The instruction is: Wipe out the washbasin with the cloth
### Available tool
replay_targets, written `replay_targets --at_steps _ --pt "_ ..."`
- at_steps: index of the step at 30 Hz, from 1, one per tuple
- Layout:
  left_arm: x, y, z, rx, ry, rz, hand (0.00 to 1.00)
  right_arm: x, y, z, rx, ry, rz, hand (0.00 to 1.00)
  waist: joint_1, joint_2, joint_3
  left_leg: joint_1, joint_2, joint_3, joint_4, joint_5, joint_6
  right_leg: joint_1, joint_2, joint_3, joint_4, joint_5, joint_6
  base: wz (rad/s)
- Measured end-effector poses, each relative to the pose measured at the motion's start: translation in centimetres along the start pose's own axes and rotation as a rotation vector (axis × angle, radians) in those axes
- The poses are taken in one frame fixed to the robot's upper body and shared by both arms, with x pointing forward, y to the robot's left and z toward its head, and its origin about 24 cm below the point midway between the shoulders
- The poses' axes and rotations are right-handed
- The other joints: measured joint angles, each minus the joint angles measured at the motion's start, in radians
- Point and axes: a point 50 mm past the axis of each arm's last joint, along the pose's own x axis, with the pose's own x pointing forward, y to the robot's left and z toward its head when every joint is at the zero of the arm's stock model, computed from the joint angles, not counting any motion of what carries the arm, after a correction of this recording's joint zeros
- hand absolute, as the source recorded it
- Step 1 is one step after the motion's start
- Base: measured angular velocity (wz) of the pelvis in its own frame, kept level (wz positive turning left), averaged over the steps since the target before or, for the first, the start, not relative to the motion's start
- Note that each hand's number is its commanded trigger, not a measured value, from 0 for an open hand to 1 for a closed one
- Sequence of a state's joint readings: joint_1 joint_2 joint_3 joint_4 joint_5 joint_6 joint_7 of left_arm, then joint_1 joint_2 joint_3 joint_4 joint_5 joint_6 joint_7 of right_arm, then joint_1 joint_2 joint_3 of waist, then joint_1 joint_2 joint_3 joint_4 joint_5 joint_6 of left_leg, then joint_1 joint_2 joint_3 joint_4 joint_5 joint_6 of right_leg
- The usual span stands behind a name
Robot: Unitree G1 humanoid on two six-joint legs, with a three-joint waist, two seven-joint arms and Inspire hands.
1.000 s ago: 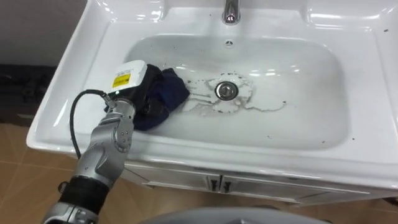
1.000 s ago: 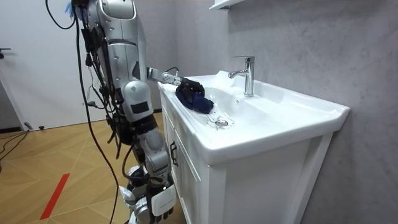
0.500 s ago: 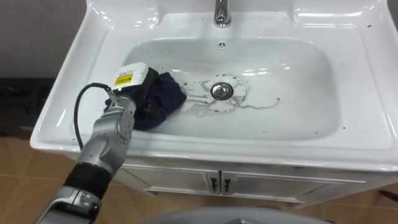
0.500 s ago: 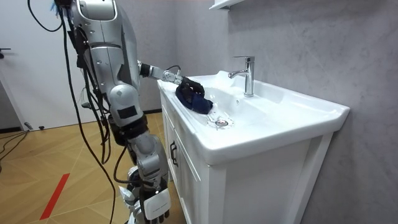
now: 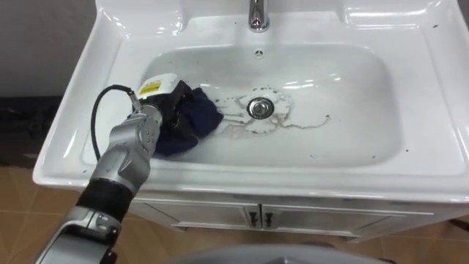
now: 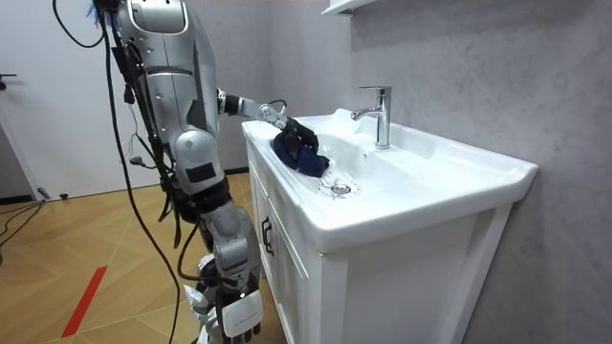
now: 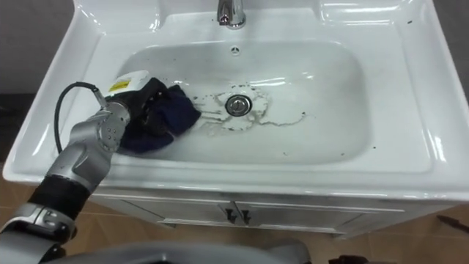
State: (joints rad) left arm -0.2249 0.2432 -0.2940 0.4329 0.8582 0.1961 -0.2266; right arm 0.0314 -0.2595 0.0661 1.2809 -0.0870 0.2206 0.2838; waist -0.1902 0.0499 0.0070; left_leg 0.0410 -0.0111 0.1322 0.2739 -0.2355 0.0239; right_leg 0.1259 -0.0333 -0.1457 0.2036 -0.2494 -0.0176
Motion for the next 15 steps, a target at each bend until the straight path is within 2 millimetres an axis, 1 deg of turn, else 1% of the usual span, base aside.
replay_targets --at_steps 3,4,6,7,8,10,12,13,14,15 --pt "0.3 0.3 0.9 0.021 -0.022 -0.023 1.00 0.0 -0.1 0.3 -0.001 -0.008 -0.001 0.00 -0.009 0.001 0.0002 -0.018 0.000 0.002 0.003 0.000 0.000 -0.023 -0.001 0.005 0.003 -0.001 0.000 -0.01" --pt "0.5 0.5 1.1 0.030 -0.025 -0.033 1.00 -0.1 -0.1 0.7 -0.005 -0.014 -0.004 0.00 -0.025 0.002 0.0010 -0.030 0.000 0.003 0.004 0.000 0.001 -0.031 -0.001 0.002 0.003 -0.001 0.001 0.03" --pt "0.8 0.8 1.6 0.047 -0.033 -0.036 1.00 -0.1 -0.2 1.1 -0.006 -0.021 -0.007 0.00 -0.032 0.006 0.0040 -0.035 0.001 0.003 0.003 0.001 0.001 -0.042 -0.001 0.004 0.012 -0.001 0.001 0.00" --pt "1.1 0.8 2.0 0.058 -0.039 -0.044 1.00 -0.2 -0.4 1.2 -0.003 -0.021 -0.010 0.00 -0.041 0.009 0.0060 -0.036 0.002 0.004 0.003 0.001 0.001 -0.043 -0.001 0.006 0.018 -0.001 0.001 0.00" --pt "1.5 1.0 2.3 0.067 -0.044 -0.049 1.00 -0.2 -0.6 1.5 -0.004 -0.027 -0.017 0.00 -0.052 0.016 0.0092 -0.039 0.003 0.005 0.003 0.000 0.001 -0.048 -0.003 0.007 0.018 -0.001 0.002 -0.03" --pt "2.0 1.4 3.0 0.068 -0.058 -0.057 1.00 -0.4 -0.9 1.8 0.000 -0.028 -0.031 0.00 -0.060 0.028 0.0095 -0.054 0.003 0.009 0.003 0.002 0.004 -0.070 -0.004 0.011 0.022 -0.001 0.002 -0.06" --pt "2.2 1.8 3.6 0.087 -0.072 -0.055 1.00 -0.5 -1.2 2.4 0.001 -0.037 -0.038 0.00 -0.075 0.037 0.0093 -0.071 0.003 0.019 0.003 0.004 0.007 -0.092 -0.004 0.013 0.031 -0.001 0.002 -0.06" --pt "2.3 1.9 4.1 0.101 -0.084 -0.056 1.00 -0.6 -1.3 2.7 -0.004 -0.040 -0.044 0.00 -0.084 0.043 0.0120 -0.074 0.002 0.021 0.003 0.004 0.007 -0.095 -0.002 0.013 0.037 -0.001 0.002 -0.03" --pt "2.4 1.8 4.9 0.112 -0.108 -0.062 1.00 -0.6 -1.5 2.7 -0.008 -0.038 -0.053 0.00 -0.095 0.051 0.0100 -0.082 0.001 0.021 0.004 0.004 0.007 -0.104 -0.002 0.014 0.042 -0.001 0.002 0.00" --pt "2.5 1.9 5.2 0.110 -0.118 -0.065 1.00 -0.7 -1.7 2.9 -0.002 -0.039 -0.055 0.00 -0.099 0.057 0.0110 -0.085 0.000 0.021 0.004 0.004 0.007 -0.108 -0.002 0.014 0.046 -0.001 0.002 0.00"
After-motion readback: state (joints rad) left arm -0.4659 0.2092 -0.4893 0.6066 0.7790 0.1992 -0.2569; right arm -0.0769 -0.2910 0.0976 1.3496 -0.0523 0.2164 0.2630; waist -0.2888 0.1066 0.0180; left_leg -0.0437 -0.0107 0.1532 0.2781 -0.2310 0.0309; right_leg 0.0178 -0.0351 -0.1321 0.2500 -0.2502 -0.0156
